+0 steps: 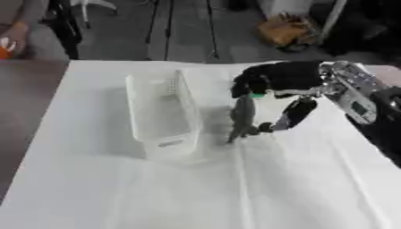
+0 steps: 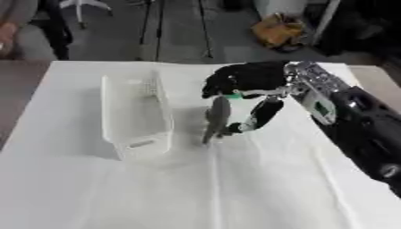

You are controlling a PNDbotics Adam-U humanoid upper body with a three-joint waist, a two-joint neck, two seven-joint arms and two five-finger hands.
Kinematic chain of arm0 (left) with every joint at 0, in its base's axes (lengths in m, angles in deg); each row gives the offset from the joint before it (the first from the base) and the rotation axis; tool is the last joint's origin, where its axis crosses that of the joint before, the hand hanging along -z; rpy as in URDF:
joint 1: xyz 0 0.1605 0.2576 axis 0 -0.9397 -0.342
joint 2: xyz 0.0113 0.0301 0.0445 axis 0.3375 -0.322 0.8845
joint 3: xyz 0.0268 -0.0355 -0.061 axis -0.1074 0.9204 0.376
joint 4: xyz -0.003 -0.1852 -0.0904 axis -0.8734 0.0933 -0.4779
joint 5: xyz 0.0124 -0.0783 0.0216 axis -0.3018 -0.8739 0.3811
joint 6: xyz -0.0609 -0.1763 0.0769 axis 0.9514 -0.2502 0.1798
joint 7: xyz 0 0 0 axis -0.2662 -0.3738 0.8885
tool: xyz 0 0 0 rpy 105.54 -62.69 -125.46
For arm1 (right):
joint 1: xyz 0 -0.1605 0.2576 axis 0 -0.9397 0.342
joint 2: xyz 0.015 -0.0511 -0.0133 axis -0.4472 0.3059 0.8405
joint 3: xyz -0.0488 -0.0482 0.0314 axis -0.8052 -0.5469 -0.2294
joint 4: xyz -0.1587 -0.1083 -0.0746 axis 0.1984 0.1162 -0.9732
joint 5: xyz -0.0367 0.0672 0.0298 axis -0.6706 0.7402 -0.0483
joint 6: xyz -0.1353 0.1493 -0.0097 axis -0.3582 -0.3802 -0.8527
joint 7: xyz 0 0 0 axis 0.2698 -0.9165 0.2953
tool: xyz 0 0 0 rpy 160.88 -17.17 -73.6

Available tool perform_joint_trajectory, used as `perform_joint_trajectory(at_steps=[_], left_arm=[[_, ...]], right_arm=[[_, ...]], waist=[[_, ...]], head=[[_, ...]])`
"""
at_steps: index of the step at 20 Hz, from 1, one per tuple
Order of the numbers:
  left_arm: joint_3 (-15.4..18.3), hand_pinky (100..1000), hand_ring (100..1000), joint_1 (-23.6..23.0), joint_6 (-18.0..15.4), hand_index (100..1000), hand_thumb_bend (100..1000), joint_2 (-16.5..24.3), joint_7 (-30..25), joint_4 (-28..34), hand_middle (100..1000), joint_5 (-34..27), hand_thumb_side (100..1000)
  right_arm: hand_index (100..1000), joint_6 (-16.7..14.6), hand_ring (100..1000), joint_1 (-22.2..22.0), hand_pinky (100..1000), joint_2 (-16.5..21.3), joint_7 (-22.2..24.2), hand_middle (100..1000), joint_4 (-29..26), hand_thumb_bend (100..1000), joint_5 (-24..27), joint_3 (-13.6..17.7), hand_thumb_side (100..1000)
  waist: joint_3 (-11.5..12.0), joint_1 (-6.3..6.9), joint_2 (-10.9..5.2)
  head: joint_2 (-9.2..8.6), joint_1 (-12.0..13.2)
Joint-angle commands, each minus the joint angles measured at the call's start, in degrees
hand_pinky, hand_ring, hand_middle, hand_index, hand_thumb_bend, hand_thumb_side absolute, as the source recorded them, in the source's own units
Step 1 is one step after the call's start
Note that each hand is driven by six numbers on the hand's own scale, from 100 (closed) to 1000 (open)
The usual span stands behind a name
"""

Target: Pick up objects on the table and place them in the box.

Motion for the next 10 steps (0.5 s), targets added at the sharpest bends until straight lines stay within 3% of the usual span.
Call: perform_joint_trajectory(at_steps=[1, 10], left_arm=[[0.1, 538, 936, 0.7, 0.0, 932, 472, 1.3, -0.2, 0.9, 985, -0.3, 1000], [0.0, 538, 937, 0.8, -0.1, 932, 472, 1.2, -0.3, 0.9, 985, -0.4, 1000]], right_arm=[[1000, -5.0, 1000, 1.0, 1000, 0.9, 2.5, 933, 0.9, 443, -2.8, -0.1, 578], [1000, -5.0, 1000, 1.5, 1000, -0.2, -4.0, 932, 2.5, 443, -10.0, -2.0, 576]], waist=[[0.0, 0.19, -0.18], [0.3, 0.16, -0.14]], head=[[-0.56, -0.1], [-0.68, -0.2]])
